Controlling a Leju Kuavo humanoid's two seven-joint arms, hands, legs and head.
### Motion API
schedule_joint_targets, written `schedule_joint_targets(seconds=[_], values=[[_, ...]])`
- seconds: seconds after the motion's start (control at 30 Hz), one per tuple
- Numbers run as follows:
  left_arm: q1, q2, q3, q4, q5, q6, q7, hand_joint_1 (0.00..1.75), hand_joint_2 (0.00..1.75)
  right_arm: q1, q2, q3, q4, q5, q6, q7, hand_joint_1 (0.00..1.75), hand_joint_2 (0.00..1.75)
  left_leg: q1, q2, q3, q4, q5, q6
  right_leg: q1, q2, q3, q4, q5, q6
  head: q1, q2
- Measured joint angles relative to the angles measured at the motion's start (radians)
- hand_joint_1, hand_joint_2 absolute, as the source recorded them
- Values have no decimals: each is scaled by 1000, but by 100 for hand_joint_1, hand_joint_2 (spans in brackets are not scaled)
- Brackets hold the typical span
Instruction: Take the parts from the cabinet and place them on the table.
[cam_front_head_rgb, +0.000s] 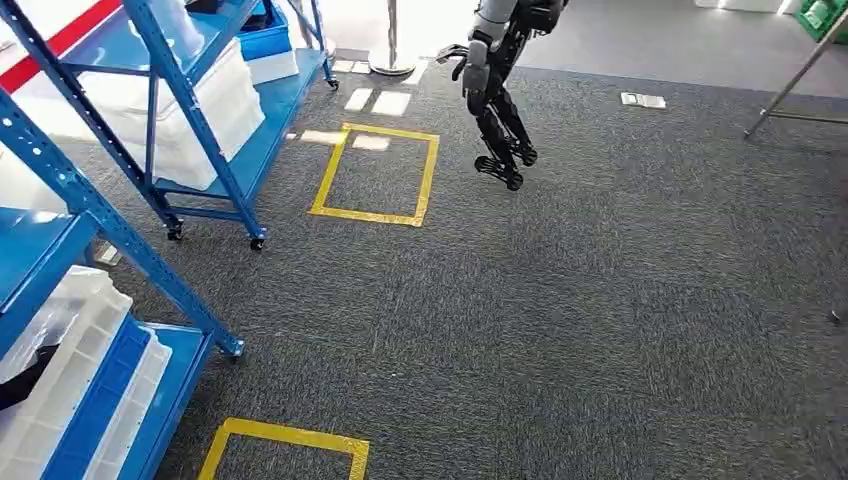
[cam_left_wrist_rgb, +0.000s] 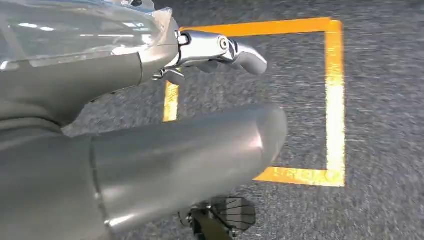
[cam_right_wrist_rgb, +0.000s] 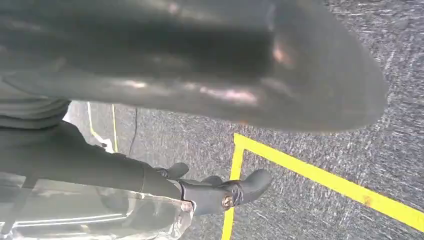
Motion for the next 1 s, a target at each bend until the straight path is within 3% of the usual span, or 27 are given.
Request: schedule_joint_targets(seconds=[0.07, 0.1, 0.13, 0.2, 0.27, 0.3, 0.33, 0.37, 0.43, 0.47, 0.5, 0.53, 0.57, 0.6, 0.63, 0.67, 0.77, 0.8, 0.83, 0.87, 0.9, 0.97, 1.0], values=[[2, -2, 0, 0, -1, 0, 0, 0, 0, 1, -2, 0, 0, 0, 0, -2, 0, 0, 2, -28, 3, 2, -2, -4, -6, 6, 62, -143, 71, 25, 0, 0], [1, -3, 0, 0, -1, 0, 0, 0, 0, 1, -2, 0, 0, 0, 0, -5, 0, 0, 3, -42, 4, 6, -4, -9, -15, 29, 105, -240, 111, 37, 0, 0], [1, -3, 0, 0, -1, 0, 0, 0, 0, 1, -1, 0, 0, -1, 0, -8, 0, 0, 3, -50, 0, 11, -6, -16, -23, 69, 119, -283, 123, 39, 3, 0], [2, -3, 0, 0, -1, 1, 1, 0, 0, -1, 2, 0, 0, -3, 1, -17, 0, 0, -4, -63, -4, 15, -12, -30, -11, 52, 124, -288, 127, 11, 4, 0], [6, -4, 0, 0, -1, 3, 3, 0, 0, -4, 3, 0, 0, -3, 4, -20, 0, 0, 2, -77, -7, 11, -7, -38, -11, 37, 129, -288, 131, -3, 1, 0], [7, -3, 1, 0, -1, 3, 4, 0, 0, -3, 4, 0, 0, -3, 5, -21, 0, 0, 6, -69, -10, 19, -13, -40, -19, 26, 129, -292, 135, -10, 2, 0], [7, -4, 0, 0, -1, 4, 4, 0, 0, -3, 3, 0, 0, -3, 6, -21, 0, 0, 1, -12, -21, 49, -36, -44, -16, 19, 130, -292, 134, -15, -1, 0], [4, -5, 0, 0, -1, 4, 5, 0, 0, -1, 3, 0, 0, -3, 6, -21, 0, 0, 1, 22, -52, 111, -75, -48, -11, 8, 131, -292, 132, -25, -7, 0], [1, -6, 0, 0, -1, 4, 5, 0, 0, 5, 3, 0, 0, -3, 7, -21, 0, 0, 5, 44, -137, 278, -150, -54, -3, -21, 130, -292, 129, -30, -8, 0], [2, -6, 0, 0, -1, 5, 6, 0, 0, 5, 3, 0, 0, -3, 9, -21, 0, 0, 6, 46, -162, 326, -161, -54, 0, -33, 130, -292, 127, -33, -8, 0], [4, -6, 0, 0, -1, 5, 9, 0, 0, 5, 3, 0, 0, -3, 10, -21, 0, 0, 6, 48, -166, 329, -151, -53, 2, -44, 131, -292, 125, -33, -8, 0], [5, -6, 0, 0, 0, 6, 10, 0, 0, 4, 3, 0, 0, -3, 12, -21, 0, 0, 6, 50, -148, 290, -120, -49, 4, -55, 133, -292, 123, -35, -8, 0], [5, -6, 0, 0, 0, 7, 11, 0, 0, 4, 3, 0, 0, -2, 14, -22, 0, 0, 5, 55, -108, 212, -77, -44, 6, -66, 137, -292, 121, -37, -8, 0], [5, -6, 0, 0, 0, 9, 11, 0, 0, 2, 4, 0, 0, 1, 15, -24, 0, 0, 1, 77, -55, 116, -35, -35, 7, -76, 141, -292, 118, -38, -8, 0], [3, -6, 0, 0, 1, 11, 13, 0, 0, 2, 5, 2, 0, 2, 17, -29, 0, 0, -6, 126, -15, 45, -16, -23, 8, -82, 145, -292, 117, -36, -8, 0], [-1, -5, 1, 0, 1, 12, 16, 0, 0, 3, 6, 2, 0, 3, 17, -33, 0, 0, -15, 137, -12, 33, -25, -24, 19, -90, 145, -290, 110, -28, -7, 0], [2, -5, 2, 0, 3, 12, 16, 0, 0, -1, 6, 5, 0, 7, 18, -41, 0, 0, -22, 101, -18, 30, -23, -14, 12, -119, 152, -299, 110, -19, -8, 0], [2, -5, 2, 0, 3, 13, 16, 0, 0, -4, 7, 6, 0, 10, 18, -42, 0, 0, -20, 86, -10, 12, -14, -6, 20, -132, 162, -303, 107, -11, -8, 0], [4, -9, 2, 0, 3, 12, 16, 0, 0, -3, 3, 6, 0, 12, 18, -44, 0, 0, -11, 76, 4, -4, -3, -5, 14, -84, 149, -281, 96, -7, -7, 0], [0, -8, 3, 0, 3, 13, 16, 0, 0, -2, 3, 6, 0, 13, 18, -45, 0, 0, -5, 65, 5, -9, 2, 4, 13, -37, 130, -234, 72, -10, -4, 0], [-5, -8, 3, 0, 3, 13, 16, 0, 0, 0, 3, 6, 0, 14, 18, -45, 0, 0, -5, 51, 2, -9, 4, 7, 10, -14, 92, -155, 39, -15, 0, 0], [-7, -10, 3, 0, -1, 12, 16, 0, 0, 3, 1, 6, 0, 16, 18, -45, 0, 0, -5, 20, 1, -8, 4, 6, 2, -2, 14, -5, -12, -12, -1, 0], [-6, -11, 3, 0, -1, 12, 17, 0, 0, 4, 0, 6, 0, 16, 18, -44, 0, 0, -4, 6, 2, -8, 4, 6, 0, -1, 0, 11, -8, -2, 0, 0]])
